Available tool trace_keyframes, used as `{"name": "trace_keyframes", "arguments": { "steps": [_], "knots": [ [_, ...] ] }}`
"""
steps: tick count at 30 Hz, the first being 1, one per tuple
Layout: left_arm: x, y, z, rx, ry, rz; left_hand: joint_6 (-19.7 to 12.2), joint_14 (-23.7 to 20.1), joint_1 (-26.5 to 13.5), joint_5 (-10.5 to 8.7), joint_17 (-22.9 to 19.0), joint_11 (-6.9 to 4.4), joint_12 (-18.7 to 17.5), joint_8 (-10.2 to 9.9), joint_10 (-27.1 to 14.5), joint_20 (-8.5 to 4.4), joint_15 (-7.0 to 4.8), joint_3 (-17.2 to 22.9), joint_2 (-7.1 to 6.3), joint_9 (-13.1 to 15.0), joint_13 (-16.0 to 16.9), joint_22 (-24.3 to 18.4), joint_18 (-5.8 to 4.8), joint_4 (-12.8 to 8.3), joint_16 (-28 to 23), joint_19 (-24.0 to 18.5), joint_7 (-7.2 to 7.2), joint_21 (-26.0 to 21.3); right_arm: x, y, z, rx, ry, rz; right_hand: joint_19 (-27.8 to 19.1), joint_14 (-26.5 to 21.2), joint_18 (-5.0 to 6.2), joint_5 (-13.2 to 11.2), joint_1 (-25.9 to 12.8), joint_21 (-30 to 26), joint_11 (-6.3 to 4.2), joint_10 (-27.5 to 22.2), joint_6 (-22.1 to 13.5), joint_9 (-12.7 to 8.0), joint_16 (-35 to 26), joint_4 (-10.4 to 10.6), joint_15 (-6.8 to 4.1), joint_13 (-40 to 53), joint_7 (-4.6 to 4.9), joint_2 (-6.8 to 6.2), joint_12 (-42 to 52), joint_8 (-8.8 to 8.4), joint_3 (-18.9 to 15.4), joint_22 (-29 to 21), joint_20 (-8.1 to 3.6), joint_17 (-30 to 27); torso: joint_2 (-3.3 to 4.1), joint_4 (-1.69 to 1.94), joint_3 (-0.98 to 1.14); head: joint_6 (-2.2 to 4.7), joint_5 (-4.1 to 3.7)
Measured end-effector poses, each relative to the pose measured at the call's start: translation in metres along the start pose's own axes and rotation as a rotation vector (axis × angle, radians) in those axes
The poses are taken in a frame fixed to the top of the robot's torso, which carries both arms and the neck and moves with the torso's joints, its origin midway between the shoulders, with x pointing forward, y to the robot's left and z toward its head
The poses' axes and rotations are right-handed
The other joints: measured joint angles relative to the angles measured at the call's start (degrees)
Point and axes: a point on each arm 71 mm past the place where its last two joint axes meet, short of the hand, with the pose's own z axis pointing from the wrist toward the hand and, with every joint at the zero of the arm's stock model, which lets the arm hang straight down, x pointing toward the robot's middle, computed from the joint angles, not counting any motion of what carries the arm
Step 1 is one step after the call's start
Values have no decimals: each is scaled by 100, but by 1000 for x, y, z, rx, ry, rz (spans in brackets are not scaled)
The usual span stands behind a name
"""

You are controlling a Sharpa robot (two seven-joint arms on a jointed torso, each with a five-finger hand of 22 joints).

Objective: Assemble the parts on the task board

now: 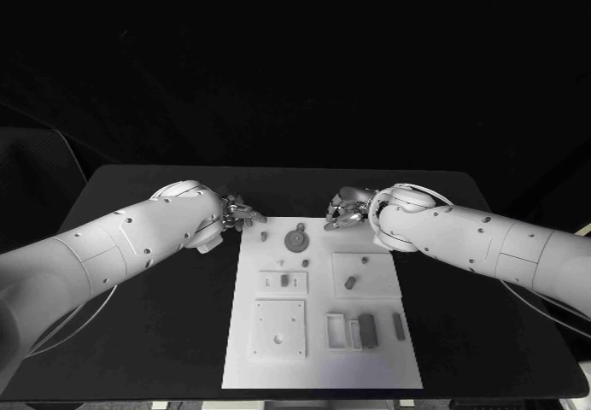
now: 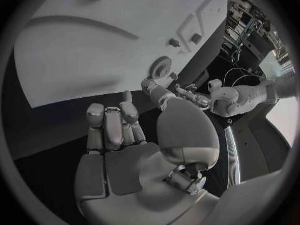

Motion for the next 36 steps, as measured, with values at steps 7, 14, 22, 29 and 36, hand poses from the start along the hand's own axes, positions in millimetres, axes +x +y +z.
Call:
{"name": "trace_keyframes", "arguments": {
  "steps": [7, 14, 22, 29, 36],
  "knots": [
    [10, -6, 2, 1, 44, 37, -26, -20, -185, 0, -7, 18, -38, -39, -57, -20, 20, -178, -68, 0, 9, -38, -53, 83, -23, -20, -6, -27, 1, 4, 1, -7, 2, 1, 0, 2, 0, 0, 0, 0, 1, 0, 0, 0, 0, 4, 2, 0, 0, 0, 23, 0, 4, 0, 0, -4, -17, 12, -1, -23, -12],
    [16, -6, 3, -9, 65, 46, -34, -20, -227, 0, -6, 19, -38, -39, -59, -20, 20, -198, -50, 1, 13, -44, -72, 103, -23, -20, -14, -28, 2, 6, 1, -12, 3, 2, 0, 9, 0, 0, 0, 0, 1, -1, 0, 0, 0, 4, 9, 1, 0, 0, 23, 0, 4, 0, 0, 0, -20, 12, -7, -32, -19],
    [17, -6, 5, -25, 69, 52, -35, -20, -264, 0, -6, 19, -38, -39, -60, -20, 21, -198, -12, 1, 13, -50, -84, 103, -22, -20, -14, -28, 2, 7, 1, -14, 4, 2, 0, 11, 0, 0, 0, 0, 2, -2, 0, 0, 0, 4, 11, 1, 0, 0, 23, 0, 4, 1, 0, 2, -19, 10, -7, -54, -55],
    [24, -6, 7, -32, 78, 55, -29, -19, -253, 0, -6, 19, -51, -39, -60, -19, 21, -197, 74, 6, 26, -59, -112, 102, -22, -20, -19, -27, 2, 8, 1, -16, 4, 2, 0, 12, 0, 0, 0, 0, 3, -3, 0, 0, 0, 4, 12, 1, 0, 0, 23, 0, 4, 0, 0, 3, -19, 9, -3, -64, -57],
    [26, -2, 8, -41, 80, 53, 1, -19, -60, 0, -5, 19, -66, -39, -60, -39, 21, -106, 268, 18, 43, -78, -124, 50, -22, -39, -49, -27, 3, 10, 1, -22, 6, 2, 0, 21, 0, 0, 0, 0, -11, 12, 0, -5, 0, 4, 21, 1, 0, 0, 23, 0, 4, 1, 0, 8, -17, 4, 1, -77, -69]
  ]
}}
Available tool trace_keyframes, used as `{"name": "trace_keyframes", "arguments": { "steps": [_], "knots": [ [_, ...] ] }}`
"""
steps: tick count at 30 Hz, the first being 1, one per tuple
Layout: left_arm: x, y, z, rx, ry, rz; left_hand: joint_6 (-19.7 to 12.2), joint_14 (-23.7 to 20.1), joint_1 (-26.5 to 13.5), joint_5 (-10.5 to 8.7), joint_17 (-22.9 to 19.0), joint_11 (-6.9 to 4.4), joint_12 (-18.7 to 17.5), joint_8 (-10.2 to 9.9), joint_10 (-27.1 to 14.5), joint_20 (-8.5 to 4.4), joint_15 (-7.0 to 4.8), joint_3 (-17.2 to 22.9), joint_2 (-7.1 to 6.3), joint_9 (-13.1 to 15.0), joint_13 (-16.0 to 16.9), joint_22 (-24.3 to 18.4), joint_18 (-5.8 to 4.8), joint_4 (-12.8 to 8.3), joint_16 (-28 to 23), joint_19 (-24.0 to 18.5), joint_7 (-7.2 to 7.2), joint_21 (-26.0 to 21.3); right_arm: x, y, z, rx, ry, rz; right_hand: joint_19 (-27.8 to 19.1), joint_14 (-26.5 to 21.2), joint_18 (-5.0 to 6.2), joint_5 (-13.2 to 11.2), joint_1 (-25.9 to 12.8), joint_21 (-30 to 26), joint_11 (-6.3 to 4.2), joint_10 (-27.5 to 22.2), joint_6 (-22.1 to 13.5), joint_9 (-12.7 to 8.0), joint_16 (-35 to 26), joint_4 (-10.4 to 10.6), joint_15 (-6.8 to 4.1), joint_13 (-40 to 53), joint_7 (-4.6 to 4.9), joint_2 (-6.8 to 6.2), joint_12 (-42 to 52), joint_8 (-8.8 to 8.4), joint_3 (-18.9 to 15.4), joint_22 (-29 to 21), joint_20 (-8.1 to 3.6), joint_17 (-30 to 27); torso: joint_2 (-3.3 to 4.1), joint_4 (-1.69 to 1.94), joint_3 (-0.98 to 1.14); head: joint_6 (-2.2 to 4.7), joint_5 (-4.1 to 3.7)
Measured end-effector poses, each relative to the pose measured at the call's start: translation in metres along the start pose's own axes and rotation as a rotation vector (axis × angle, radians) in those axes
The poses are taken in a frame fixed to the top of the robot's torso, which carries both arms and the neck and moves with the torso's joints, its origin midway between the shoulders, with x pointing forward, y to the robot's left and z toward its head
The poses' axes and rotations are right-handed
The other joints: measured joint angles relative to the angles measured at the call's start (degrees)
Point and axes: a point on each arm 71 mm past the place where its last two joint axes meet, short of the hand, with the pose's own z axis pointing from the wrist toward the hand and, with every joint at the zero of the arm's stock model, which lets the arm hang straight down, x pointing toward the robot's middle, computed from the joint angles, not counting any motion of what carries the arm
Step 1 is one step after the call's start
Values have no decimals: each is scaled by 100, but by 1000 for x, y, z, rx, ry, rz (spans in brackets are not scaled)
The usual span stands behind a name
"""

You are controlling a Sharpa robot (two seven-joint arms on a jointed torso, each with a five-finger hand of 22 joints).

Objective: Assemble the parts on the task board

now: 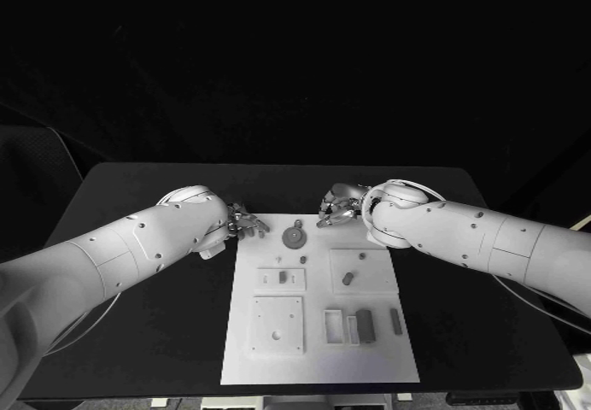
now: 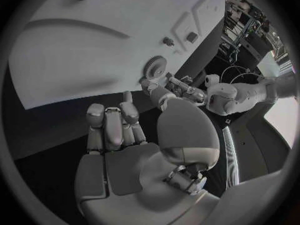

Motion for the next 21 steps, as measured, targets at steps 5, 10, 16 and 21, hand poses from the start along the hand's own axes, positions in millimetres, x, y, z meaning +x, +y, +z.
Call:
{"name": "trace_keyframes", "arguments": {
  "steps": [5, 10, 16, 21],
  "knots": [
    [-1, 2, 0, -4, -3, -1, 0, 0, 0, 0, 0, 0, 0, 0, 0, 0, 0, 12, 0, 1, 0, 0, -9, 12, 0, 0, 0, 0, 0, 0, 0, -1, 0, 0, 0, 1, 0, 0, 0, 0, 0, 0, 0, 0, 0, 0, 1, 0, 0, 0, 0, 0, 0, 0, 0, 7, 1, 1, 3, -3, -14],
    [0, 3, 0, -6, -2, -3, 0, 0, 0, 0, 0, 0, 0, 0, 0, 0, 0, 12, 0, 8, -1, 0, 13, 13, 0, 0, 0, 0, 0, 1, 0, -3, 0, 0, 0, 2, 0, 0, 0, 0, 0, 0, 0, 0, 0, 0, 1, 0, 0, 0, 0, 0, 0, 0, 0, 7, 1, 5, 3, -6, -43],
    [0, 4, 1, -7, -4, -5, -1, 0, 30, 0, 0, 0, 0, 0, 0, 0, 0, 27, 30, 8, -1, 1, 23, -2, 0, 0, 1, 0, 0, 2, 0, -4, 0, 0, 0, 2, 0, 0, 0, 0, 1, 0, 0, 0, 0, 0, 2, 0, 0, 0, 0, 0, 0, 0, 0, 7, -3, 7, 3, -6, -49],
    [1, 4, 2, -7, -2, -10, -3, -20, 55, 0, 0, 0, 0, 0, 0, 0, -20, 42, 54, 8, -1, -6, 28, -18, 0, 0, 3, 0, 0, 2, 0, -5, 0, 0, 0, 3, 0, 0, 0, 0, 1, -1, 0, 1, 0, 0, 3, 0, 0, 0, 0, 0, 0, 0, 0, 6, -6, 7, 4, -11, -41]
  ]
}}
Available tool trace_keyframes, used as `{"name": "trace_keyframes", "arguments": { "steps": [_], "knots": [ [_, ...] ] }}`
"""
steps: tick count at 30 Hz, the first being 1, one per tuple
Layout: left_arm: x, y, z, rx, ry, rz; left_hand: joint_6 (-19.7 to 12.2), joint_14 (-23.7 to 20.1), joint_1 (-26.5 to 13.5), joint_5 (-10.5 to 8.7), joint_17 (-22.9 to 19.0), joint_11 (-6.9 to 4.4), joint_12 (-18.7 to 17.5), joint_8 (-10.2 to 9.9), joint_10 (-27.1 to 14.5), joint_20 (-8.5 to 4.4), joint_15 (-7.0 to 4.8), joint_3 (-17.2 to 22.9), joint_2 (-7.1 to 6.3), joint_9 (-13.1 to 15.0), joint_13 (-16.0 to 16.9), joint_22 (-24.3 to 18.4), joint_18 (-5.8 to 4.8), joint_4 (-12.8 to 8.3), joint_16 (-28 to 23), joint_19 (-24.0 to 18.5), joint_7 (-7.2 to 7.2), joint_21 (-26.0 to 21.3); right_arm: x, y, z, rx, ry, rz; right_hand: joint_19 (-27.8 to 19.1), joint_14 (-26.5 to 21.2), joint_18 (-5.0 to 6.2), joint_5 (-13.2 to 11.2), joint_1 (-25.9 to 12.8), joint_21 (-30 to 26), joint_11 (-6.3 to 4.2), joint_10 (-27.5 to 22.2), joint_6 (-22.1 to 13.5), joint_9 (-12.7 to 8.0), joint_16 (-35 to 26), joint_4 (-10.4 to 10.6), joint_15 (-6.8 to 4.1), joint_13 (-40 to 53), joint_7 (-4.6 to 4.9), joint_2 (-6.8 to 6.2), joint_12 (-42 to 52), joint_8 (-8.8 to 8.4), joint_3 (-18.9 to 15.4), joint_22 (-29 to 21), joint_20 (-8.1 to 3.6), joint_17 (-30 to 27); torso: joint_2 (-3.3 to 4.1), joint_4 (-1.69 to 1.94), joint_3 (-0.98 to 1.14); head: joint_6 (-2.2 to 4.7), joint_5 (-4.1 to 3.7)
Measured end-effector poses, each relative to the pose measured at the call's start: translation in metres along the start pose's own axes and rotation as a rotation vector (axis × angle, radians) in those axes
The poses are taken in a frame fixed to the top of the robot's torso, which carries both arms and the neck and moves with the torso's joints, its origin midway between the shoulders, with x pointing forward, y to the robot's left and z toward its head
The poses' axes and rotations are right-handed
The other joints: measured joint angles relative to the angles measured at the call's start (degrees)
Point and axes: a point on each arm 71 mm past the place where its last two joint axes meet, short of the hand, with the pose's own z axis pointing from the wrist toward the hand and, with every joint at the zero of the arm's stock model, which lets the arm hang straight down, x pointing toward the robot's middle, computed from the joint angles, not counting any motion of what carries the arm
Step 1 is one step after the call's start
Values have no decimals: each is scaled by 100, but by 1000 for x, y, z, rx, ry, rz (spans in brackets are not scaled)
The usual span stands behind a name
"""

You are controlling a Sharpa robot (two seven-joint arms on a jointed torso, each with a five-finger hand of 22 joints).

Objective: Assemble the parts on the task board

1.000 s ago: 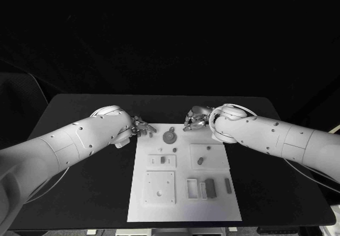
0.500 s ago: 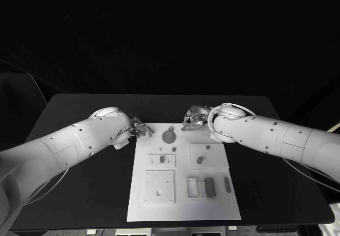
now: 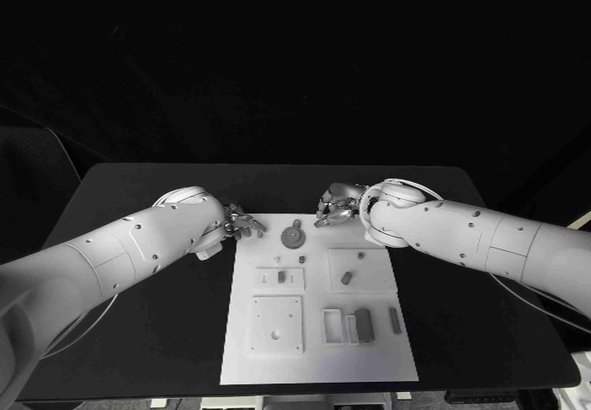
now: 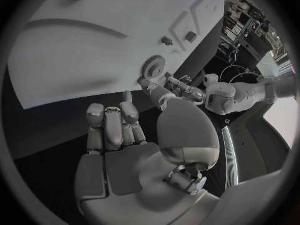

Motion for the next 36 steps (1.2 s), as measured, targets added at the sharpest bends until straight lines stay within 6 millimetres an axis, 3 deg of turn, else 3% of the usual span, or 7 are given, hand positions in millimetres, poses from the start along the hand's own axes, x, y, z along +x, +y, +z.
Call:
{"name": "trace_keyframes", "arguments": {
  "steps": [19, 36],
  "knots": [
    [4, -5, 1, 31, -7, -32, -2, -71, 370, 23, -12, 0, -98, -20, 0, -12, 30, 166, 159, 4, 4, -51, -20, -197, -65, -52, 2, -31, 0, 1, 0, -1, 0, 0, 0, -1, 0, 0, 0, 0, 2, -2, 0, 0, 0, 0, -25, -5, 0, 0, 0, 0, 0, 0, 0, 5, -2, 3, -4, -1, -4],
    [3, -6, 0, 40, -10, -42, 9, -92, 703, 22, -12, 1, -101, -28, -1, -11, 51, 493, 226, 39, 18, -74, -62, -218, -66, -51, -9, -40, 0, 1, 0, -1, 0, 0, 0, 3, 0, 0, 0, 0, 3, -3, 0, 1, 0, 0, -20, -4, 0, 0, 0, 0, 0, 0, 0, 5, -4, 3, -7, -3, -5]
  ]
}}
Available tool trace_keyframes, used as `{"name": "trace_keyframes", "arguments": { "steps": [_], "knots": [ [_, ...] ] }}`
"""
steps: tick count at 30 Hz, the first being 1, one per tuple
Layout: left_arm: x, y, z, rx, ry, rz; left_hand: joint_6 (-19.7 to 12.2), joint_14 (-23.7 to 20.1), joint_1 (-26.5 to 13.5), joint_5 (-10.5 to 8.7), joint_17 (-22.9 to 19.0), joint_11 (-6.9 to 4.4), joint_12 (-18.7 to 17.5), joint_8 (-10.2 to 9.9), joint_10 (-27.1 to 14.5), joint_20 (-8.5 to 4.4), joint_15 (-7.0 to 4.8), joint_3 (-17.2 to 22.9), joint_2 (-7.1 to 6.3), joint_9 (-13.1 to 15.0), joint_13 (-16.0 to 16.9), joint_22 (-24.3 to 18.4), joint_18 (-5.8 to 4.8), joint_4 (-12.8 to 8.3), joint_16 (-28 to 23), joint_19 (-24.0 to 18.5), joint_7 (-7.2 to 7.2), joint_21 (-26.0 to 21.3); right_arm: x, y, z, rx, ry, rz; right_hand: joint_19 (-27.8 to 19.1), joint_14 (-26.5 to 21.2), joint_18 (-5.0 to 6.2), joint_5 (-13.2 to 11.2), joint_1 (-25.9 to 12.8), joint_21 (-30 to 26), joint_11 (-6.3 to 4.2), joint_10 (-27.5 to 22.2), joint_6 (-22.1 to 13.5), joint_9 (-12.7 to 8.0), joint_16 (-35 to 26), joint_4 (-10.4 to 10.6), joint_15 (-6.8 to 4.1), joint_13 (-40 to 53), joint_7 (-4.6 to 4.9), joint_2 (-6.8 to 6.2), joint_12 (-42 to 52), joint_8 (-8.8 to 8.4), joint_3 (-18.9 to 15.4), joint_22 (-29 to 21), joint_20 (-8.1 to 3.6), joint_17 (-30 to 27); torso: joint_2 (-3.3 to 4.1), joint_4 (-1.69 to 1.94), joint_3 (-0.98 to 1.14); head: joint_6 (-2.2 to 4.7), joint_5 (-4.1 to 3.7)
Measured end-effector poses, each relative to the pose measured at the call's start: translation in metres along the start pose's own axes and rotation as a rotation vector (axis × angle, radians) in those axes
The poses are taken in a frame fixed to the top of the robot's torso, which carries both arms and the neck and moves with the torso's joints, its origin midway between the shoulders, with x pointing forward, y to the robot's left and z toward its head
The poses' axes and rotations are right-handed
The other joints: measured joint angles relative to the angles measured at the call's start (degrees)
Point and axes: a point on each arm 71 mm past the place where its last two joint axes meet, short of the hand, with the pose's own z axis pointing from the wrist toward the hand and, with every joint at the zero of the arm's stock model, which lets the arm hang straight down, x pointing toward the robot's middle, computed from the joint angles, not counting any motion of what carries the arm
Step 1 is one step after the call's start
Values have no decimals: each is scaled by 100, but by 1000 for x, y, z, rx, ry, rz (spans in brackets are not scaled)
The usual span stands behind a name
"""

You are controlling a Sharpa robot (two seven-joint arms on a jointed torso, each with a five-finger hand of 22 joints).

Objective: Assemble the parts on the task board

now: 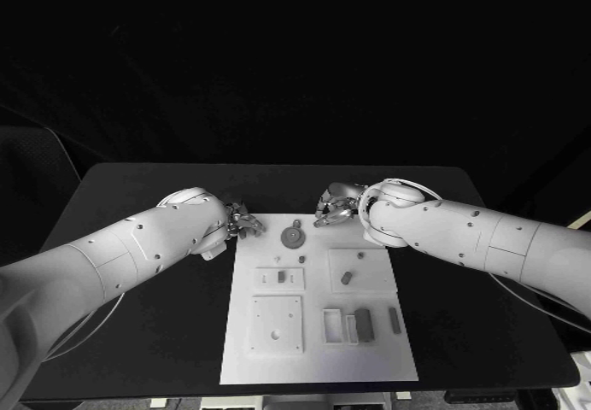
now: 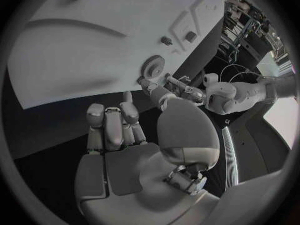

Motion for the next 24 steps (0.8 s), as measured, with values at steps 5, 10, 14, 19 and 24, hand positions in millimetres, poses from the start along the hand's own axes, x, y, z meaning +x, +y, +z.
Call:
{"name": "trace_keyframes", "arguments": {
  "steps": [5, 10, 14, 19, 24],
  "knots": [
    [0, 1, 0, 0, 1, -2, 0, 0, 23, 0, 0, 0, 0, 0, 0, 0, 0, 29, -19, -2, 0, -5, -1, -3, 0, 0, 0, 0, 0, 0, 0, 0, 0, 0, 0, 4, 0, 0, 0, 0, 8, -8, 0, 0, 0, 0, 5, 0, 0, 0, 0, 0, 0, -5, 0, 0, -1, -1, -1, -2, 0],
    [-1, 2, -1, 0, 0, -6, 0, 0, 46, 0, 0, 0, -21, 0, 0, 0, 0, 34, 3, -3, 5, -5, -4, -8, 0, 0, 0, 0, 0, 0, 0, 1, 0, 0, 0, 5, -1, 0, 0, 0, 8, -8, 0, 0, 0, 0, 5, 0, 0, 0, 0, 0, 0, -5, 0, -1, -2, 1, -3, -7, -3],
    [-2, 3, -1, -2, -3, -9, 0, 0, 91, -1, 0, 0, -21, -1, 0, 1, 0, 71, 6, -4, 5, -9, -8, -12, 0, 0, 0, 0, 0, -1, 0, 2, 0, 0, 0, 6, 0, 0, 0, 0, 8, -8, 0, 0, 0, 0, 6, 0, 0, 0, 0, 0, 0, -5, 0, -1, -2, 1, -3, -13, -4],
    [-3, 3, -1, -5, -4, -10, -10, 0, 201, 158, -13, 38, -49, -24, -38, 1, 0, 236, 0, -14, 12, -24, -55, -52, -22, 0, 10, 0, 0, -1, 0, 2, 0, 0, 0, 6, 0, 0, 0, 0, 9, -8, 0, 0, 0, 0, 7, 1, 0, 0, 0, 0, 0, -5, 0, 0, -1, 2, -2, -14, -3],
    [-2, 1, -1, -10, -1, -7, -20, 0, 263, 179, -13, 50, -54, -25, -50, 1, 1, 238, 3, -8, 12, -29, -87, -54, -22, 0, 20, 0, 0, 0, 0, 1, 0, 0, 0, 7, 0, 0, 0, 0, 9, -9, 0, 0, 0, 0, 8, 1, 0, 0, 0, 0, 0, -5, 0, 0, -1, 2, -1, -14, -2]
  ]
}}
